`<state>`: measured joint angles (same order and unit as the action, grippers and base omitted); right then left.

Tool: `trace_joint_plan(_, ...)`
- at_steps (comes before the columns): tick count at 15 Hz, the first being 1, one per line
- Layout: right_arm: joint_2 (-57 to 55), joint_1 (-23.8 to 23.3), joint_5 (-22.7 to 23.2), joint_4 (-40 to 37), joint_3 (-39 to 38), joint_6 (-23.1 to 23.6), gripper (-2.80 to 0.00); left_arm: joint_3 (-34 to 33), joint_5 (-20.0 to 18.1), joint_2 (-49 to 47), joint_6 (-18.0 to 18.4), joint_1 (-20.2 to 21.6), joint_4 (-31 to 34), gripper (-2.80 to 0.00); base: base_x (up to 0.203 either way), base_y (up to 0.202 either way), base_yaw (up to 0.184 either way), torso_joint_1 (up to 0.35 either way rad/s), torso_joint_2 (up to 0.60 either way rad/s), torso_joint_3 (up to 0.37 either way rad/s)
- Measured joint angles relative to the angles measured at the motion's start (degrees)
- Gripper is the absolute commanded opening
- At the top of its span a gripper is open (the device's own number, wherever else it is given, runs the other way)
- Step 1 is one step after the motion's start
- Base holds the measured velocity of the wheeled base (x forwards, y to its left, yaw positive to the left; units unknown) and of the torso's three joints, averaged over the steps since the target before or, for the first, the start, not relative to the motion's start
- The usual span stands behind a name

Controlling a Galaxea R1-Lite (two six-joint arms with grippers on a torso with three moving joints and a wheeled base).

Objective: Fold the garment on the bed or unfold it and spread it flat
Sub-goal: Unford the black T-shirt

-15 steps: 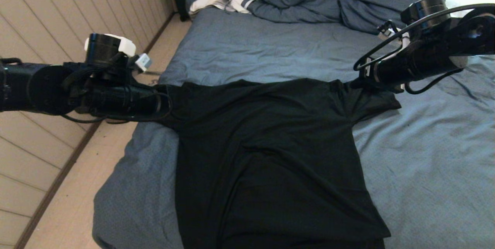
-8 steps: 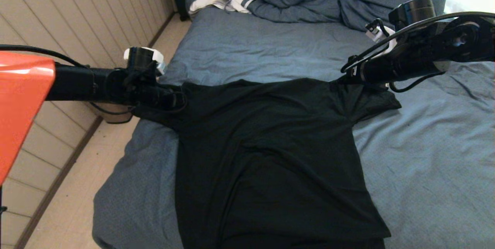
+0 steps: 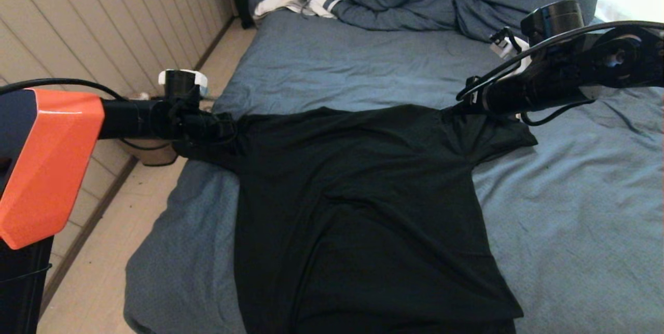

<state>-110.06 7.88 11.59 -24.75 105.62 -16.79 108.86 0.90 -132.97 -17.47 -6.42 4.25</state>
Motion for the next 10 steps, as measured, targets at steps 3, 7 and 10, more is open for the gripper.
trace_joint_plan(3,0.2,0.0,-0.1,2.2,-1.7,0.0,-2.80,0.2,4.3,-0.7,0.0,1.9,-2.7,-2.80,0.000,0.000,0.000,0.000,0.00,0.000)
trace_joint_plan(7,0.7,-0.1,-0.1,2.6,-2.8,0.0,-2.80,0.2,6.1,-0.7,-0.3,4.4,-3.3,-2.80,0.000,0.000,0.000,0.000,0.00,0.000)
trace_joint_plan(10,0.3,-0.4,-0.2,3.0,-3.0,0.1,-2.80,0.2,6.4,0.5,-1.7,7.3,-3.1,-2.80,0.000,0.000,0.000,0.000,0.00,0.000)
